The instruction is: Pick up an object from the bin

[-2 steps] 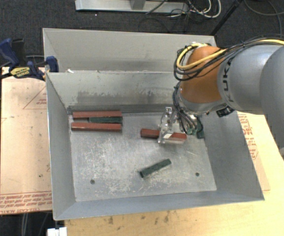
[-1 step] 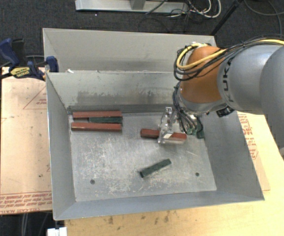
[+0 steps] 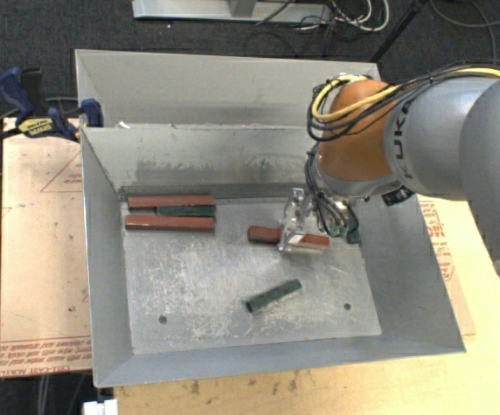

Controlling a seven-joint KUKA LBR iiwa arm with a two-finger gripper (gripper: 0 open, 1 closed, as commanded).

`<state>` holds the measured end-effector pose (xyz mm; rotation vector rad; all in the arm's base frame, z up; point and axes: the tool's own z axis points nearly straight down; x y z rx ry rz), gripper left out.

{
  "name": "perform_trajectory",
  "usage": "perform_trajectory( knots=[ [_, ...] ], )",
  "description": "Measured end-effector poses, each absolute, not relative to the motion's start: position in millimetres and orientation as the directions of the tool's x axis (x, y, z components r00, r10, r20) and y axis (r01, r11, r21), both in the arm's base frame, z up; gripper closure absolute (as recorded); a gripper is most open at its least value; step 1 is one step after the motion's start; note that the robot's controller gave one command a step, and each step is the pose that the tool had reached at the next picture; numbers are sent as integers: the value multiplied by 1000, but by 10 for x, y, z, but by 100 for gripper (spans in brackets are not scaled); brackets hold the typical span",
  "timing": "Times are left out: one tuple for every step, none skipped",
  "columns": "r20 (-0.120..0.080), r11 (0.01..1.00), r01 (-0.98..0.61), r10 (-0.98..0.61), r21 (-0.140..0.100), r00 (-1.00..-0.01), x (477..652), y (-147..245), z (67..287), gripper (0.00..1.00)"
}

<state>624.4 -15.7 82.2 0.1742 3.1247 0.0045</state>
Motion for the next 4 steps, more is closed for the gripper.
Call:
perform_trajectory(
  knots=[
    [0,994,111,111,2,-994,6206,-159,979,100],
    [-2,994,111,111,2,-994,6219,-159,1145,100],
    [-4,994,110,110,2,-994,6225,-157,1269,100],
    [-6,994,110,110,2,-994,6229,-156,1344,100]
  ],
)
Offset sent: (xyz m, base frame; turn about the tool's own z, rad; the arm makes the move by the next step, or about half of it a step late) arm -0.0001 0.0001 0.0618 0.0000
